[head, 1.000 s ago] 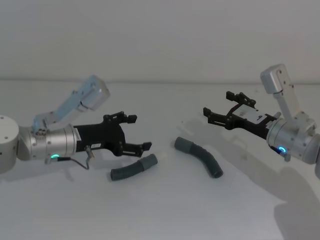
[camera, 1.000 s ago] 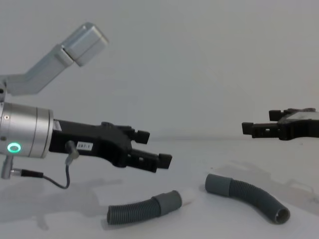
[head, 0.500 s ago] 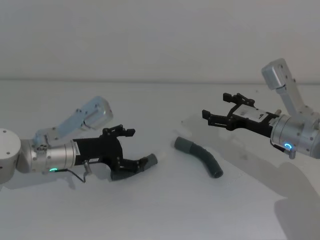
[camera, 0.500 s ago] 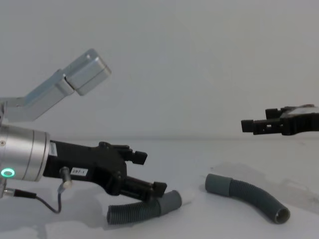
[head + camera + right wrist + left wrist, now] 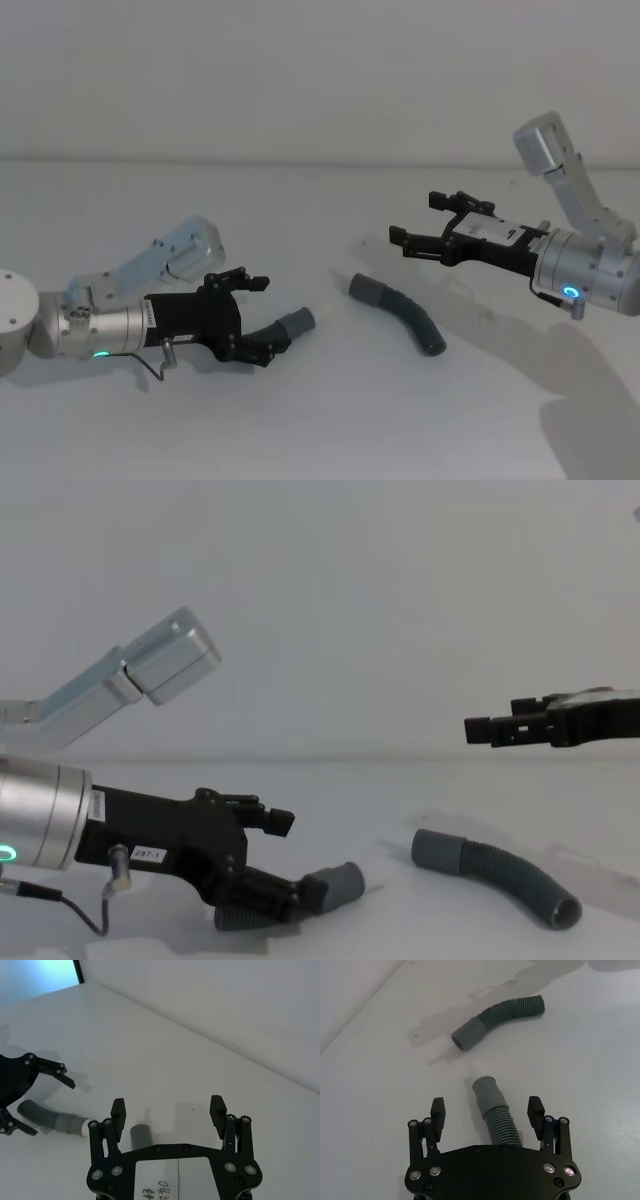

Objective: Use both hands to pick up one end of the pipe from the table, align the ends, and insert them.

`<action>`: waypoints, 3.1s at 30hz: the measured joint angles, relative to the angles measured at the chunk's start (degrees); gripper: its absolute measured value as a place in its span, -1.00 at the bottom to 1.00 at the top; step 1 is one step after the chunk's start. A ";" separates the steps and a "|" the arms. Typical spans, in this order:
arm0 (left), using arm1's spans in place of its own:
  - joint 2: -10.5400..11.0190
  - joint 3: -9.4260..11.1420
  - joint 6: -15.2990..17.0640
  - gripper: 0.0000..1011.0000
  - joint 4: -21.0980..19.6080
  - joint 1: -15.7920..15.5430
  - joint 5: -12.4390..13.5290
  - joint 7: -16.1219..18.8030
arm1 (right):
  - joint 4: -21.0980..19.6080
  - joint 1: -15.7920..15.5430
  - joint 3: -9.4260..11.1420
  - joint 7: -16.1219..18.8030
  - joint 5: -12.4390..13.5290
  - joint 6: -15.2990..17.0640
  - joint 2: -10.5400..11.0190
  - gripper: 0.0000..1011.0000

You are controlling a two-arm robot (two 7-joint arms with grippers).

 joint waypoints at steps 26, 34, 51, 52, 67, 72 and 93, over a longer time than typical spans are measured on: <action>-0.14 0.57 -0.15 0.98 0.40 0.17 0.68 0.05 | -2.23 -1.42 -4.02 -0.30 -0.49 4.82 2.17 0.98; -0.15 0.69 0.55 0.98 0.56 0.08 0.45 -0.04 | -2.43 -1.55 -4.92 -0.29 -0.58 6.09 2.96 0.98; -0.44 1.25 4.58 0.98 1.51 -0.93 -1.43 -0.96 | -2.00 0.32 -6.72 1.21 0.11 9.88 3.95 0.98; -0.46 1.33 4.93 0.98 1.61 -1.03 -1.54 -0.97 | -1.92 0.43 -6.83 1.35 0.18 10.10 3.97 0.98; -0.54 1.85 6.47 0.98 2.13 -1.61 -2.10 -0.61 | -0.09 2.79 -8.95 3.87 0.94 12.66 4.06 0.98; -0.58 1.85 6.49 0.98 2.14 -1.60 -2.17 -0.18 | 0.37 3.34 -9.46 4.30 1.12 13.04 3.98 0.98; -0.97 0.99 5.89 0.98 2.04 -0.92 -1.96 1.19 | 1.28 5.06 -11.63 3.74 0.68 13.95 4.01 0.98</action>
